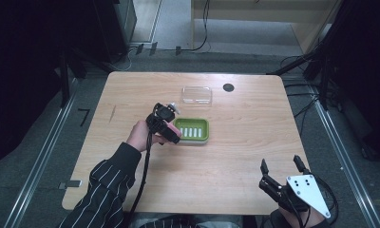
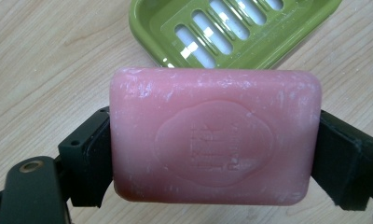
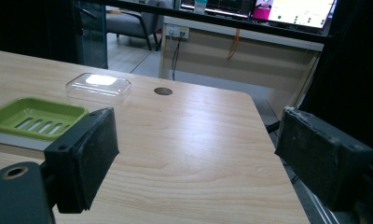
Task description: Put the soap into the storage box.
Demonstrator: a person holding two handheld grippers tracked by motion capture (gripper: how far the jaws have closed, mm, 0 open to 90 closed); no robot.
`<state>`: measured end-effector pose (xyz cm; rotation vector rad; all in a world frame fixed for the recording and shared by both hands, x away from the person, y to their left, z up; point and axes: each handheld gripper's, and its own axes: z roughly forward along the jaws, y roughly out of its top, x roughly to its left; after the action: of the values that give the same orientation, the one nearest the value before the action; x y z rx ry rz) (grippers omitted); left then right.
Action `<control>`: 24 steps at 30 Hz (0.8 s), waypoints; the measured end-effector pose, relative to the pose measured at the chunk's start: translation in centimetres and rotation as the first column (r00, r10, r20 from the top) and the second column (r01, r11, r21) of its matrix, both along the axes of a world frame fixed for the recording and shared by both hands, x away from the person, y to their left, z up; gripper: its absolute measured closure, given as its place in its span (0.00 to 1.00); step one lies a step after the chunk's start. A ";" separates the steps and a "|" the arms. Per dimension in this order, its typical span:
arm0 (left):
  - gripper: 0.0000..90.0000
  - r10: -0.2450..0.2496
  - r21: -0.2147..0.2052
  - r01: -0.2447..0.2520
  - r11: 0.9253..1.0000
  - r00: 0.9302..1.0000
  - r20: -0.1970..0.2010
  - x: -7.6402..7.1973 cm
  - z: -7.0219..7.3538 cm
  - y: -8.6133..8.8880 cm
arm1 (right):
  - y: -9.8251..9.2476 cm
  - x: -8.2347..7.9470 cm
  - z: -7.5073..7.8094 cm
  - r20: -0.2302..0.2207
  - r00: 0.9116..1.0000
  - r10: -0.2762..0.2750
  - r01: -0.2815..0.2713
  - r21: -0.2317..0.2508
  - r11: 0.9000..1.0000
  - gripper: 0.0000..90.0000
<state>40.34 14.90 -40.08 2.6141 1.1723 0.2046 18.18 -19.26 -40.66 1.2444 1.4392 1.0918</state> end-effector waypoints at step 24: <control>0.15 -0.025 -0.028 0.026 0.999 1.000 0.012 1.3 0.1 -2.8 | -0.5 -0.5 0.0 -0.003 1.000 -0.020 0.020 0.003 1.000 0.14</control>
<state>41.64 12.05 -39.95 2.5981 1.1293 0.1961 17.65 -19.74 -40.71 1.2605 1.4254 1.0796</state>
